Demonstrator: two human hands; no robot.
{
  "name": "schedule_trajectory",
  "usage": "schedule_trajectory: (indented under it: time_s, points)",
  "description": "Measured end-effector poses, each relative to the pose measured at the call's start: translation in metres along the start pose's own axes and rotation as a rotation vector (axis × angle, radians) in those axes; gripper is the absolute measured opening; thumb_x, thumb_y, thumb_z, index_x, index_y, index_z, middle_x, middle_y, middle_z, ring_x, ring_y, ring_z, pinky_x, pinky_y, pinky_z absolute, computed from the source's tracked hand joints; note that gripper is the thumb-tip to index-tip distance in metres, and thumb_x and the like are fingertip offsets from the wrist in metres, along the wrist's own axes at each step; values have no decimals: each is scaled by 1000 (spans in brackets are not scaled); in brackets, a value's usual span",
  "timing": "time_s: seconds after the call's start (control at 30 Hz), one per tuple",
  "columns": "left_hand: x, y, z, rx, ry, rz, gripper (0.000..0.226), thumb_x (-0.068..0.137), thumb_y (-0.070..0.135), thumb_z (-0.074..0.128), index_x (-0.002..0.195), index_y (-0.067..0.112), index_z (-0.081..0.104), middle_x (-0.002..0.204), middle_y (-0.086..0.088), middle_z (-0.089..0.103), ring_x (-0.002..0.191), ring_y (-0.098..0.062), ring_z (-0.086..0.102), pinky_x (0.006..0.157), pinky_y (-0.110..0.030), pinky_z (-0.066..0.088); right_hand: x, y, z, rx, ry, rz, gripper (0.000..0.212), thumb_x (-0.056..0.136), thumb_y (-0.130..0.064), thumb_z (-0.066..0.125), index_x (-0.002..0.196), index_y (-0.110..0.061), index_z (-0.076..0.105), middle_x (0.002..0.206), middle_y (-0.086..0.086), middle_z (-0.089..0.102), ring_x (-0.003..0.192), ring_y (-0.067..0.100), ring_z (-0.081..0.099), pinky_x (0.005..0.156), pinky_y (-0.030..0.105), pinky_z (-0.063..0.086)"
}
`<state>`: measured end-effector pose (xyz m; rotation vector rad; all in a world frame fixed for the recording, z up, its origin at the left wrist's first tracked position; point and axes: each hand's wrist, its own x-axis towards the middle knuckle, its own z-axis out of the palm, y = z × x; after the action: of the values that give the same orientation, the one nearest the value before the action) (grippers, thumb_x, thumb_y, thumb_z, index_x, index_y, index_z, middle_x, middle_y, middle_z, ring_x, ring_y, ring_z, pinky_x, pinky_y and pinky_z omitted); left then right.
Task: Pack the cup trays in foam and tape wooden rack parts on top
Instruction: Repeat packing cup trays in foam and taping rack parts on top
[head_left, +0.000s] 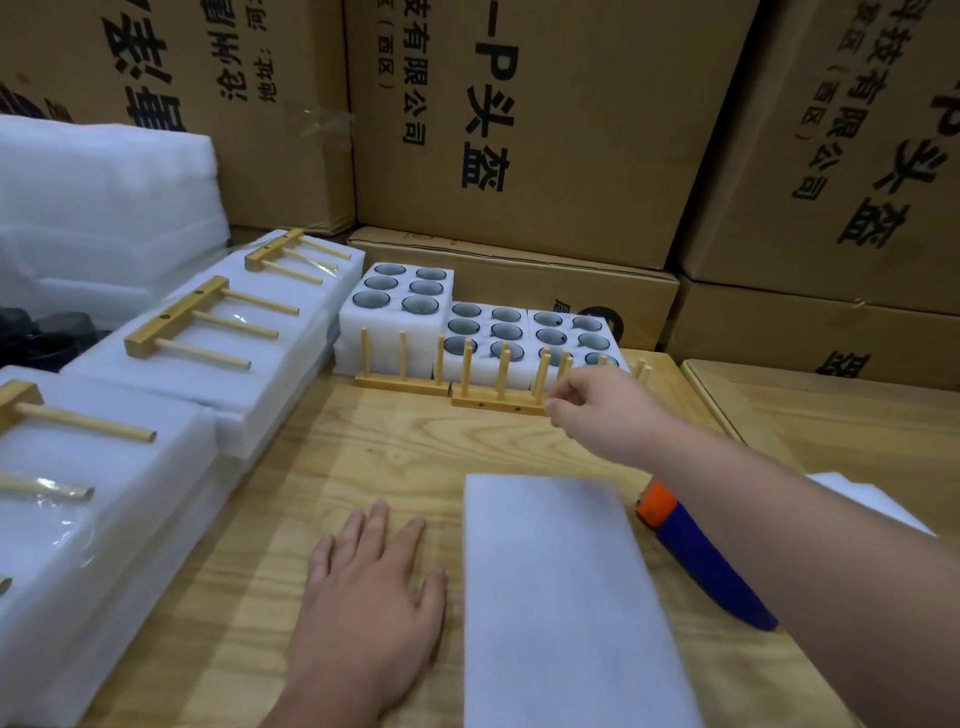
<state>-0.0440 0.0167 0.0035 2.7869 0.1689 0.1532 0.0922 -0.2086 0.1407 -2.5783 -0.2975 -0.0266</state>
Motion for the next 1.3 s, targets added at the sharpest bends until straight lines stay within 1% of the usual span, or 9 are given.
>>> schedule_trajectory:
  time_s: [0.13, 0.27, 0.33, 0.43, 0.73, 0.97, 1.07, 1.2, 1.3]
  points:
    - [3, 0, -1, -19, -6, -3, 75, 85, 70, 17, 157, 50, 14, 170, 12, -3, 155, -10, -7, 124, -37, -7, 49, -8, 6, -214, 1, -17, 15, 93, -32, 53, 95, -28, 67, 91, -9, 70, 84, 17, 66, 74, 35, 58]
    - [6, 2, -2, -13, -10, -11, 79, 80, 69, 14, 156, 51, 13, 170, 13, -6, 155, -8, -9, 124, -37, -7, 81, -13, 16, -363, 0, -31, 32, 93, -33, 53, 124, -30, 59, 112, -4, 62, 88, 22, 63, 72, 37, 56]
    - [7, 2, -3, -1, -15, -8, 78, 79, 70, 14, 156, 53, 12, 170, 13, -7, 155, -8, -10, 124, -37, -7, 92, -18, 23, -406, 8, -88, 31, 93, -29, 51, 123, -27, 60, 114, -3, 57, 84, 23, 61, 64, 35, 51]
    - [7, 2, -3, 3, -21, -9, 78, 79, 70, 15, 155, 54, 11, 169, 14, -9, 155, -8, -11, 123, -37, -8, 103, -26, 36, -453, -35, -143, 27, 93, -25, 49, 119, -23, 58, 125, -3, 50, 93, 28, 59, 69, 38, 52]
    - [5, 2, -1, 18, -13, -13, 77, 80, 69, 16, 155, 53, 10, 169, 14, -11, 154, -8, -12, 124, -37, -9, 113, -37, 51, -741, -21, -127, 16, 84, -6, 57, 90, -20, 52, 107, 1, 40, 65, 20, 42, 48, 32, 30]
    - [5, 2, 1, 25, 2, -9, 79, 77, 70, 9, 155, 54, 10, 169, 14, -10, 154, -8, -11, 122, -37, -9, 108, -33, 49, -850, -6, -139, 25, 85, -4, 60, 105, -17, 62, 103, 1, 45, 84, 24, 42, 46, 31, 25]
    - [5, 2, 3, 30, 7, -14, 88, 69, 71, -2, 154, 55, 12, 169, 14, -9, 155, -8, -10, 122, -37, -9, 104, -29, 49, -832, 8, -124, 30, 84, -2, 59, 110, -16, 61, 100, 3, 43, 86, 24, 43, 53, 34, 35]
    - [6, 2, 3, 18, 7, -22, 90, 67, 71, 0, 154, 55, 15, 169, 14, -6, 155, -8, -8, 122, -37, -8, 103, -24, 50, -742, 28, -131, 39, 83, -1, 59, 118, -19, 55, 117, 6, 45, 98, 28, 53, 61, 39, 41]
    - [6, 2, 3, 20, 6, -24, 90, 67, 71, 0, 154, 55, 14, 169, 14, -7, 155, -8, -9, 122, -36, -9, 105, -24, 51, -721, 5, -115, 39, 82, 0, 58, 115, -20, 55, 116, 3, 48, 90, 27, 52, 52, 35, 35]
